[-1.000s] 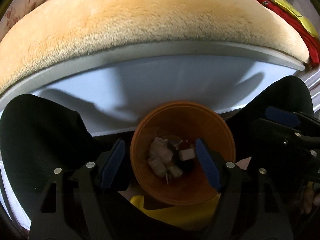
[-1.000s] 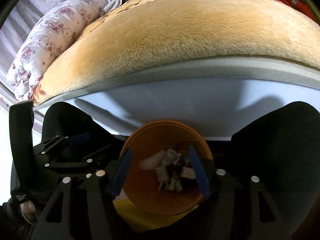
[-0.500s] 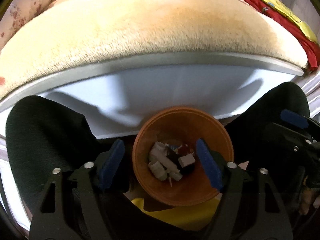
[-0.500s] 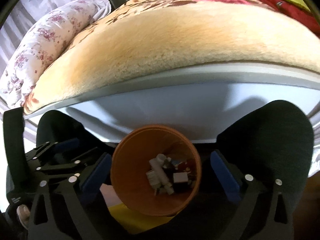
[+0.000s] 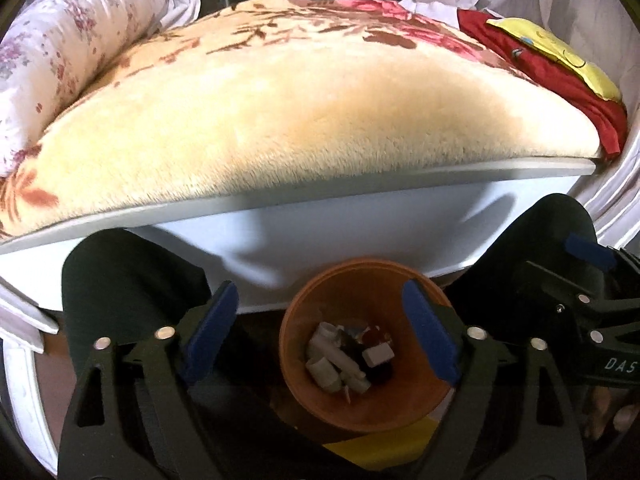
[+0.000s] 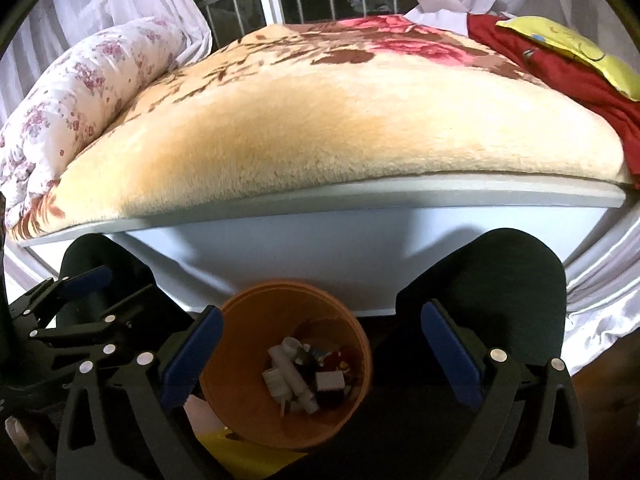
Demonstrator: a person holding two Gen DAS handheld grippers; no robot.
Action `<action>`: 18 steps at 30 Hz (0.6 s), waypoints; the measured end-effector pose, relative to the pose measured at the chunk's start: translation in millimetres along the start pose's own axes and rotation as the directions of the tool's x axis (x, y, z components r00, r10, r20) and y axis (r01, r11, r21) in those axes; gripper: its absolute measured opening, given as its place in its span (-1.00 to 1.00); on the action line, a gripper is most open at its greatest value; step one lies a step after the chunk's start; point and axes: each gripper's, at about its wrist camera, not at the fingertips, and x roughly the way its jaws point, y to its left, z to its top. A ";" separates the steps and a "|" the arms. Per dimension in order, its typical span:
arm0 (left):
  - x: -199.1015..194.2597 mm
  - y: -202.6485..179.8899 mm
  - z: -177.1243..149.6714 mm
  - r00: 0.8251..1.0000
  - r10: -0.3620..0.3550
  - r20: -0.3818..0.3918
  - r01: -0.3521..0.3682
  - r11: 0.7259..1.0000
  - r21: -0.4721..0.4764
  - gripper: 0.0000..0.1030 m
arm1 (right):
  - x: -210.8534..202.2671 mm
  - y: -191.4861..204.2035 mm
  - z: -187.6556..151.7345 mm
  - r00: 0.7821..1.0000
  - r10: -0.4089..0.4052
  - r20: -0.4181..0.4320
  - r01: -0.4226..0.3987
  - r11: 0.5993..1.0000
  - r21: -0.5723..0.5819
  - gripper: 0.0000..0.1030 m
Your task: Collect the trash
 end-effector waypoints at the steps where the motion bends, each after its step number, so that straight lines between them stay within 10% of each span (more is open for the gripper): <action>1: -1.9 0.4 0.3 1.000 -0.002 0.008 0.002 1.000 -0.002 0.75 | -1.2 -0.1 -0.2 1.000 -0.001 0.003 0.001 1.000 0.004 0.89; 18: -2.8 5.5 -1.6 0.999 -0.031 0.014 0.031 0.999 -0.015 0.75 | -7.2 0.2 -4.3 1.000 -0.007 0.006 0.006 1.000 0.021 0.90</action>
